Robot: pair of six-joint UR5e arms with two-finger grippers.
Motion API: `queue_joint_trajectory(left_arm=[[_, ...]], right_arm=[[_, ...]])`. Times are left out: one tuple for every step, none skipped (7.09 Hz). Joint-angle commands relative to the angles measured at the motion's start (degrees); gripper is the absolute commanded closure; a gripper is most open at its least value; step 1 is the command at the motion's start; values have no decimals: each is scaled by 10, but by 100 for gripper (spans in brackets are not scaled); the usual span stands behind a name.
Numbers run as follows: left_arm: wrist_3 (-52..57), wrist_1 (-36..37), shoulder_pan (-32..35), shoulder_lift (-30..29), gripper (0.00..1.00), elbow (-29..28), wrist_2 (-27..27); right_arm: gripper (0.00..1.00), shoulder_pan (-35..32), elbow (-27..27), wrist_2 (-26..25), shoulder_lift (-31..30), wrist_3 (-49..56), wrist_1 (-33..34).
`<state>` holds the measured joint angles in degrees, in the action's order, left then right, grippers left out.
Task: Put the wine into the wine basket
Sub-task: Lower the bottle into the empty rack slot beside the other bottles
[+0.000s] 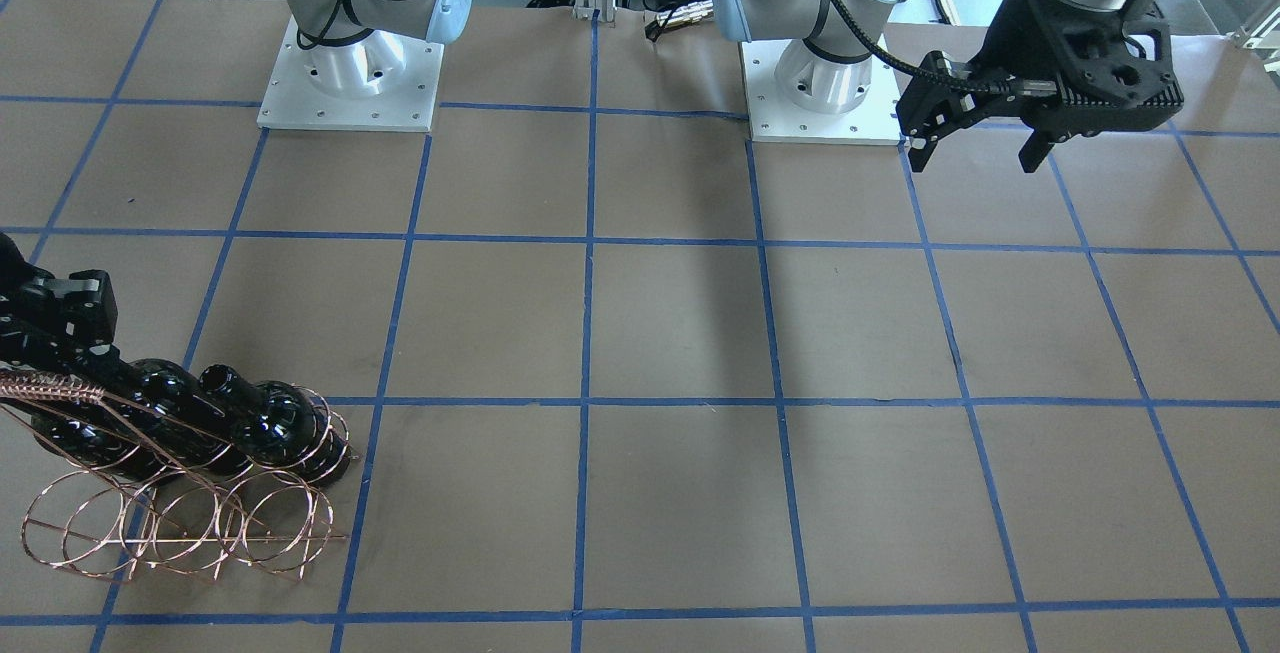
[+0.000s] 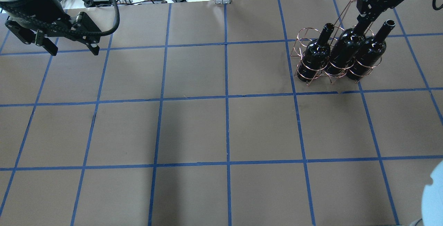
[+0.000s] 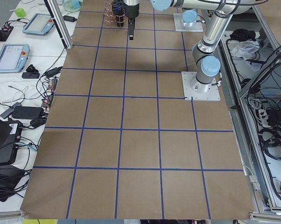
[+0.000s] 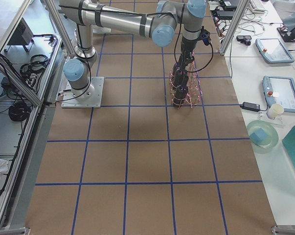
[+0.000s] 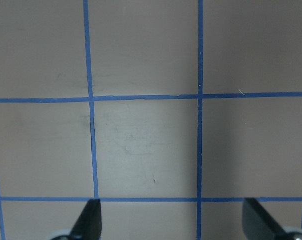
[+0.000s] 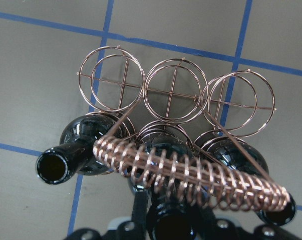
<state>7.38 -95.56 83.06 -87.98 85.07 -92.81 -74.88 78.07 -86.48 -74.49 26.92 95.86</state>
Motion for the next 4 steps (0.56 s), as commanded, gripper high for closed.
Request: queue_joint_trajectory(left_arm=[[0,0,0,0,0,0,0],[0,-1,0,0,0,0,0],[0,-1,0,0,0,0,0],[0,-1,0,0,0,0,0]], right_arm=[[79,0,4,-3,0,1,6],[65,0,5,-3,0,2,6],[48,0,5,-3,0,3,6],[34,0,5,-3,-1,3,6]])
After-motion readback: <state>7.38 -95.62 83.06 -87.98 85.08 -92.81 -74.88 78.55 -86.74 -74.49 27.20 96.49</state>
